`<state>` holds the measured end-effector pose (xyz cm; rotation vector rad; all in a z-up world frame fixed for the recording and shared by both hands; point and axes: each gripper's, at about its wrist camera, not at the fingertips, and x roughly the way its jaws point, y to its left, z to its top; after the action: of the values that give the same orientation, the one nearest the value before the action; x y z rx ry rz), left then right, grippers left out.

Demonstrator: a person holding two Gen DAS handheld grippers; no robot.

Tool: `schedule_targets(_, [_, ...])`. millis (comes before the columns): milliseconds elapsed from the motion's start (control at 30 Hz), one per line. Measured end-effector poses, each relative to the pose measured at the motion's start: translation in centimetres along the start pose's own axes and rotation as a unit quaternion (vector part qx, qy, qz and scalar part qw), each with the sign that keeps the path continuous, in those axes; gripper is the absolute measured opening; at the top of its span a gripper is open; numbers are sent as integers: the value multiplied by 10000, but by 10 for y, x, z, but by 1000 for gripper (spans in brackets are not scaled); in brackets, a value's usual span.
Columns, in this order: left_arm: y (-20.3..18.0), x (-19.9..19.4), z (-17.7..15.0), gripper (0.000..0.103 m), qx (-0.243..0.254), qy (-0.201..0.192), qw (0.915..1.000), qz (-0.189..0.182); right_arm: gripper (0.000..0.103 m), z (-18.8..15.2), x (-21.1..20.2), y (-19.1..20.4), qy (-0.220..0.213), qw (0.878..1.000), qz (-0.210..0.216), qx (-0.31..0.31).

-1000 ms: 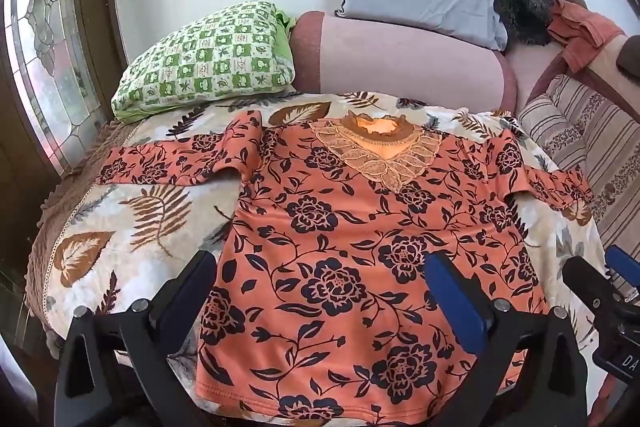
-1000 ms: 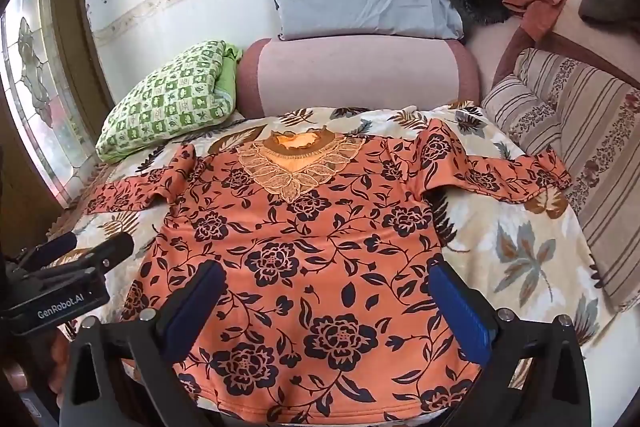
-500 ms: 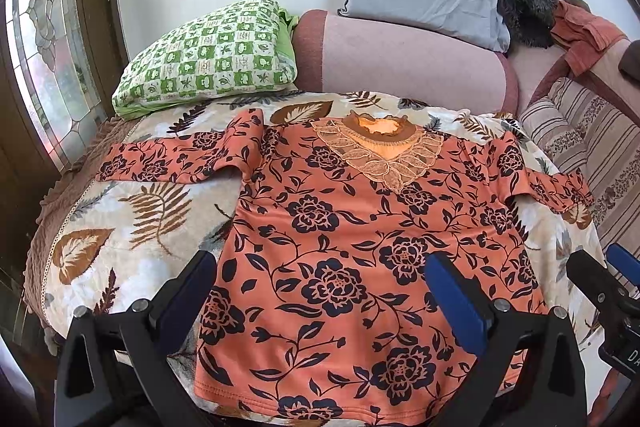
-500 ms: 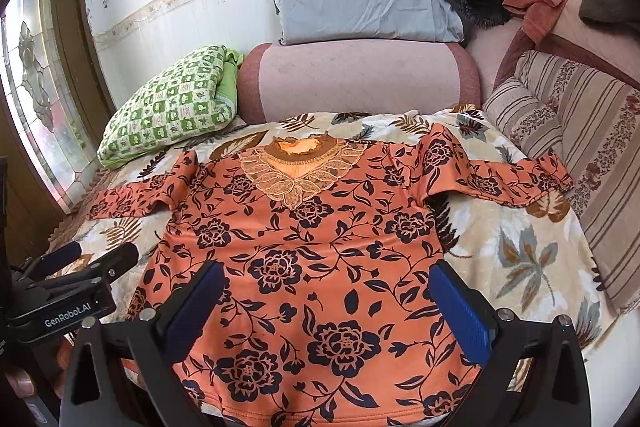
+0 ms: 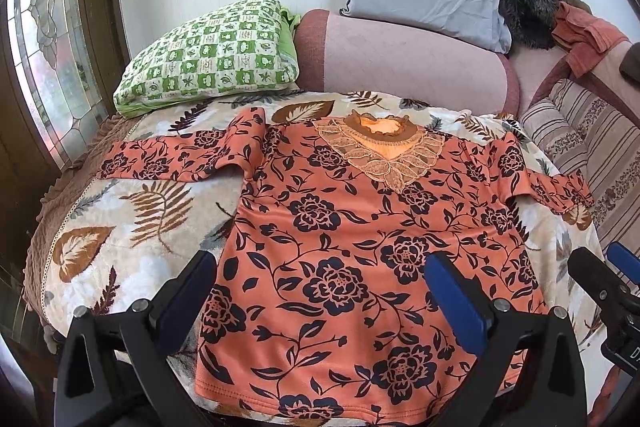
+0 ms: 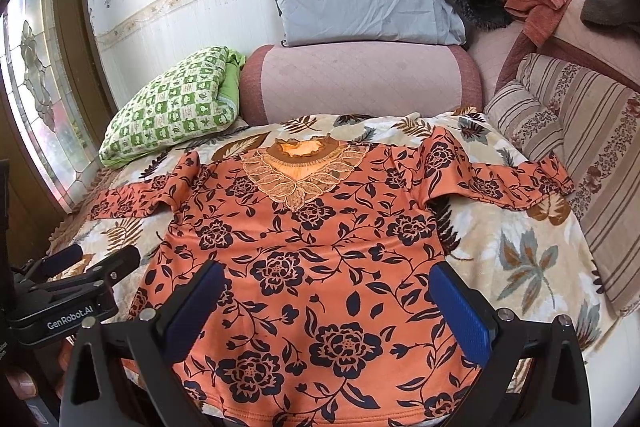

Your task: Fold small clothes

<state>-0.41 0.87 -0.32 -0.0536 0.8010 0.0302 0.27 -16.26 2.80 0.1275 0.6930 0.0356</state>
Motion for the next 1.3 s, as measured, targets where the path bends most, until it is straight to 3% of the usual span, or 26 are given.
schedule_targets(800, [0,11,-2,103,2,88,10000,22,103,2,7,-1,30,10000,34,60])
schedule_targets(900, [3,19,-4,103,-54,173,9998,-9,103,2,15,-11,130,9994,213,234])
schedule_targets(1067, [1,43,-11,103,-91,478,9988,19,103,-3,26,-42,247,9974,-13,680])
schedule_targets(1200, [-1,47,-10,103,-63,468,9989,50,103,-3,32,-53,220,9972,-173,688])
schedule_targets(1300, [1,49,-9,103,-100,438,9990,2,103,1,35,-61,114,9980,-40,625])
